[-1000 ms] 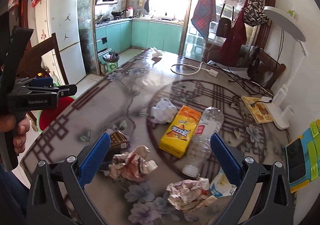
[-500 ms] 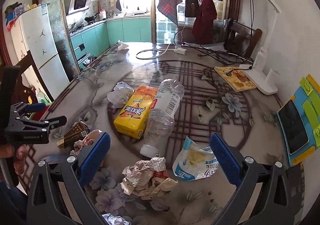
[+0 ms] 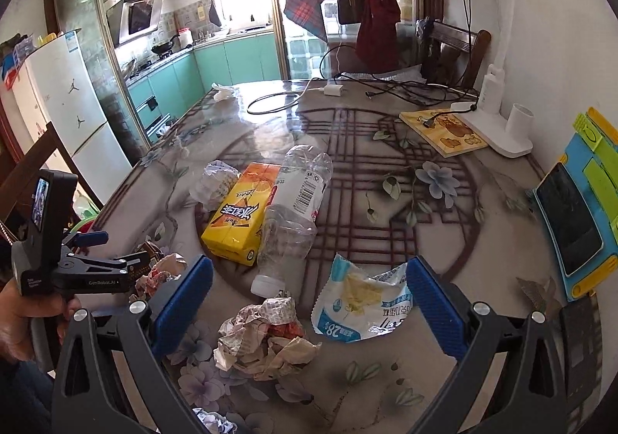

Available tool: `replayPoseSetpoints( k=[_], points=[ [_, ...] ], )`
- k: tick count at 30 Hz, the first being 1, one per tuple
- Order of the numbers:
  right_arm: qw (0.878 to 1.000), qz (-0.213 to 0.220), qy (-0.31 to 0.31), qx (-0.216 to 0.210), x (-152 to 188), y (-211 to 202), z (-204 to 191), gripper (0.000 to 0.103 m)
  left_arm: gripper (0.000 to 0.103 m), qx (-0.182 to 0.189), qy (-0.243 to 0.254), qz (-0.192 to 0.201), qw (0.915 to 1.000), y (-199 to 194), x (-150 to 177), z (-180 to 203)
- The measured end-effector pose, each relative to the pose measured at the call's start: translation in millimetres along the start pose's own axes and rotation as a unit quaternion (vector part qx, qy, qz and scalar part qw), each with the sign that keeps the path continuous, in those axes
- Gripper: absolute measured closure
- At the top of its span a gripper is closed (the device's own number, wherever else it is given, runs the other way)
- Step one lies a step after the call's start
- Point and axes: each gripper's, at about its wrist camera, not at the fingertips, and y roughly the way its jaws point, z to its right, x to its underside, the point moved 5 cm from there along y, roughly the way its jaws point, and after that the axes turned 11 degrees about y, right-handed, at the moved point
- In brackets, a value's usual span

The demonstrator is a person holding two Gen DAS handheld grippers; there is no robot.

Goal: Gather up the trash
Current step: 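Move both open grippers back over the table toward the remaining trash, then grasp the brown cigarette pack with the left gripper while the right grasps crumpled paper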

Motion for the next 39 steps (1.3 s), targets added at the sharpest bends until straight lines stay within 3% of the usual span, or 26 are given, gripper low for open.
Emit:
replayPoseSetpoints(
  k=[7, 9, 16, 33, 39],
  points=[
    [1.000, -0.005, -0.001, -0.001, 0.8, 1.8, 2.5, 0.006, 0.005, -0.003, 0.018, -0.018, 0.9997, 14.3, 3.5, 12.5],
    [1.000, -0.004, 0.003, 0.001, -0.4, 1.2, 5.8, 0.006, 0.009, -0.011, 0.019, -0.022, 0.9995, 18.6, 2.6, 13.6],
    [1.000, -0.011, 0.009, 0.005, 1.6, 3.2, 14.0, 0.006, 0.054, 0.000, 0.009, -0.032, 0.9994, 22.4, 4.2, 12.3],
    [0.994, -0.070, -0.083, -0.031, 48.0, 19.6, -35.6, 0.006, 0.055, -0.011, -0.021, 0.032, 0.9992, -24.3, -11.0, -12.7],
    [0.990, -0.078, -0.113, -0.009, 62.2, 38.4, -43.4, 0.006, 0.055, -0.009, -0.022, 0.039, 0.9990, -30.1, -9.9, -14.8]
  ],
)
